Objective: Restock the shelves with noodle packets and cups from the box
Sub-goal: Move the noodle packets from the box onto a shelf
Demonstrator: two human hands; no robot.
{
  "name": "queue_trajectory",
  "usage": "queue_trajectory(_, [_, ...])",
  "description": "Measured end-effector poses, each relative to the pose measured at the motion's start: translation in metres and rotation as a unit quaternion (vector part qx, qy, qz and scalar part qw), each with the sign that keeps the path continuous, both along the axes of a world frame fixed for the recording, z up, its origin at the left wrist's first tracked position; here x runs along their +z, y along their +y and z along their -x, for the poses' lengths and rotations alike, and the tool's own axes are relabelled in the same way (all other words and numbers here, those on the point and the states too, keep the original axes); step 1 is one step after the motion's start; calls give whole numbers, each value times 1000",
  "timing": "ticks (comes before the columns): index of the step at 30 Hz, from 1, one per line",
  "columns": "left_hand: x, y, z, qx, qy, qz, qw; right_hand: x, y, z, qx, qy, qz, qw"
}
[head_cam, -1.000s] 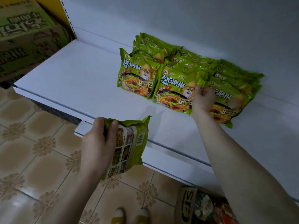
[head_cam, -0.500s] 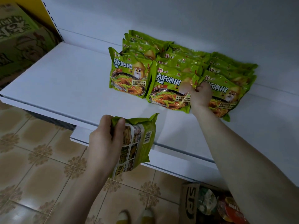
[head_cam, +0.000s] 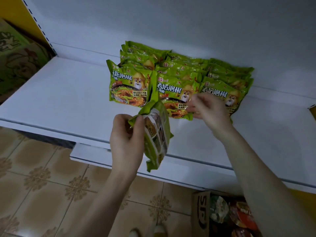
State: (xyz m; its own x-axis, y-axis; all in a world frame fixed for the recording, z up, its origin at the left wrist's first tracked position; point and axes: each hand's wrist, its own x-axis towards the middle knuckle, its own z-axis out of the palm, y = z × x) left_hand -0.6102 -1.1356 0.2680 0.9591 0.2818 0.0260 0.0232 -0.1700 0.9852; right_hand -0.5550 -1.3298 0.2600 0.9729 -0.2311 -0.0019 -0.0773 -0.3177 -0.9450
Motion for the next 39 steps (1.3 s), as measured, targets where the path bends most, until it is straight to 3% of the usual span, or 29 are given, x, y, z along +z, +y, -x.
queue_trajectory(2, [2,-10,-7,2,25,61,998,10,8,23,91,8,3,996])
queue_trajectory(5, [5,-25,-19,4,45,127,991,19,19,44,236,96,21,967])
queue_trajectory(7, [6,-37,-27,1,59,179,982,15,27,49,253,91,59,961])
queue_trajectory(9, [9,-46,-32,-7,61,201,978,1,30,49,202,26,147,968])
queue_trajectory(11, [10,-54,-33,-39,45,196,979,-8,24,49,125,-17,160,979])
queue_trajectory(14, [5,-58,-27,-87,-14,127,988,-9,-4,51,92,-35,96,990])
queue_trajectory(16, [-10,-55,-29,-77,-54,-3,996,-7,-24,53,87,5,9,996])
queue_trajectory(18, [-25,-52,-32,-70,-36,-53,995,-7,-40,55,110,50,-102,987])
queue_trajectory(21, [-34,-57,-27,-141,77,105,981,-14,-60,57,144,104,-209,962])
queue_trajectory(23, [-35,-66,-21,-172,117,192,959,-16,-71,59,150,124,-225,955])
queue_trajectory(26, [-39,-81,-14,-148,98,213,961,-16,-85,64,137,123,-206,961])
queue_trajectory(29, [-46,-97,-10,-103,92,244,960,-15,-101,66,120,117,-61,984])
queue_trajectory(30, [-49,-103,-9,-85,99,267,955,-18,-106,66,92,128,-54,986])
queue_trajectory(33, [-60,-133,-3,-45,110,341,933,-29,-116,69,12,168,-182,969])
queue_trajectory(36, [-66,-162,-1,-28,108,375,920,-46,-109,70,-34,140,-253,957])
queue_trajectory(38, [-72,-173,-2,-32,102,348,931,-52,-110,66,-77,103,-269,954])
queue_trajectory(39, [-77,-175,-3,-44,95,288,952,-54,-114,63,-94,88,-276,952])
